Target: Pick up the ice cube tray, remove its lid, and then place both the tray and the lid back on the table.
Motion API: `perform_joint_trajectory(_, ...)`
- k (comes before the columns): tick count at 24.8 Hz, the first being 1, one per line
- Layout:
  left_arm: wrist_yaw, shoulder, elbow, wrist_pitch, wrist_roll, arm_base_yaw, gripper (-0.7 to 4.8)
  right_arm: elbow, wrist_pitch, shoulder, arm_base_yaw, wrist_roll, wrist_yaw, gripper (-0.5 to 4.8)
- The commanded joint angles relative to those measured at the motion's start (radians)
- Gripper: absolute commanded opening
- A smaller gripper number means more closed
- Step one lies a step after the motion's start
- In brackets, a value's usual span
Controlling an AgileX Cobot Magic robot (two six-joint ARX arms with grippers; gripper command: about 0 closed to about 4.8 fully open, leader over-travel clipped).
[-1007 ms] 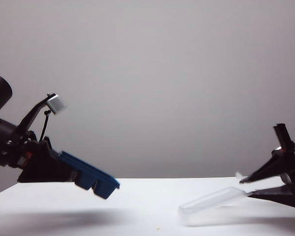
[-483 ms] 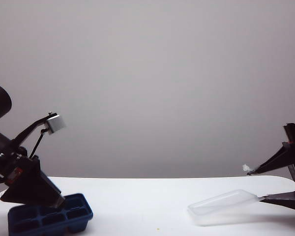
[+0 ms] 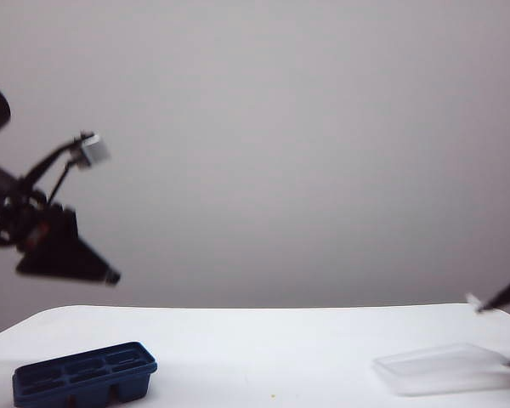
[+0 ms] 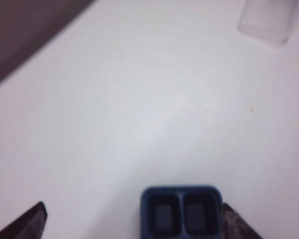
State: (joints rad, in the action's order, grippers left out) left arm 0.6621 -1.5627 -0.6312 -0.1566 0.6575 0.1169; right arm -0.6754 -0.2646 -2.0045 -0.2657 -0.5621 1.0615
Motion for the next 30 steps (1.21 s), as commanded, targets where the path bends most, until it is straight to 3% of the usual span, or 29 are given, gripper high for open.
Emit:
perform_joint_trajectory(1, 0.003, 0.052, -0.005, -0.027, -0.04, -0.001, 4.79, -0.002, 0.171, 0.058, 0.012, 0.161, -0.129, 3.08)
perform_joint_trajectory(5, 0.004, 0.069, -0.032, -0.026, -0.092, -0.001, 4.79, -0.002, 0.254, 0.177, 0.062, 0.235, -0.245, 3.09)
perform_joint_trajectory(7, 0.008, 0.069, -0.045, -0.024, -0.114, 0.0, 4.79, -0.003, 0.322, 0.281, 0.117, 0.301, -0.374, 3.09)
perform_joint_trajectory(8, 0.009, 0.069, -0.052, -0.024, -0.137, 0.0, 4.79, -0.012, 0.391, 0.346, 0.163, 0.351, -0.496, 3.09)
perform_joint_trajectory(13, 0.015, 0.069, -0.058, -0.026, -0.146, 0.001, 4.79, -0.055, 0.528, 0.393, 0.258, 0.439, -0.714, 3.12)
perform_joint_trajectory(14, 0.015, 0.069, -0.058, -0.025, -0.146, 0.001, 4.79, -0.058, 0.546, 0.388, 0.292, 0.465, -0.808, 3.19)
perform_joint_trajectory(16, 0.024, 0.069, -0.058, -0.024, -0.164, 0.001, 4.79, -0.065, 0.578, 0.372, 0.332, 0.494, -0.91, 4.37)
perform_joint_trajectory(17, 0.038, 0.069, -0.058, -0.024, -0.169, 0.001, 4.79, -0.072, 0.613, 0.371, 0.369, 0.517, -0.969, 4.6)
perform_joint_trajectory(20, 0.043, 0.07, -0.058, -0.025, -0.174, 0.001, 4.79, -0.092, 0.629, 0.372, 0.478, 0.555, -1.075, 4.63)
perform_joint_trajectory(24, 0.057, 0.073, -0.058, -0.024, -0.199, 0.001, 4.79, -0.117, 0.609, 0.361, 0.59, 0.557, -1.094, 4.63)
perform_joint_trajectory(27, 0.062, 0.078, -0.059, -0.024, -0.2, 0.001, 4.79, -0.162, 0.683, 0.351, 0.622, 0.554, -1.064, 4.65)
perform_joint_trajectory(28, 0.061, 0.08, -0.059, -0.024, -0.203, 0.001, 4.79, -0.177, 0.666, 0.361, 0.647, 0.555, -0.924, 4.79)
perform_joint_trajectory(30, 0.06, 0.082, -0.059, -0.024, -0.202, 0.001, 4.79, -0.182, 0.597, 0.359, 0.646, 0.515, -0.747, 4.79)
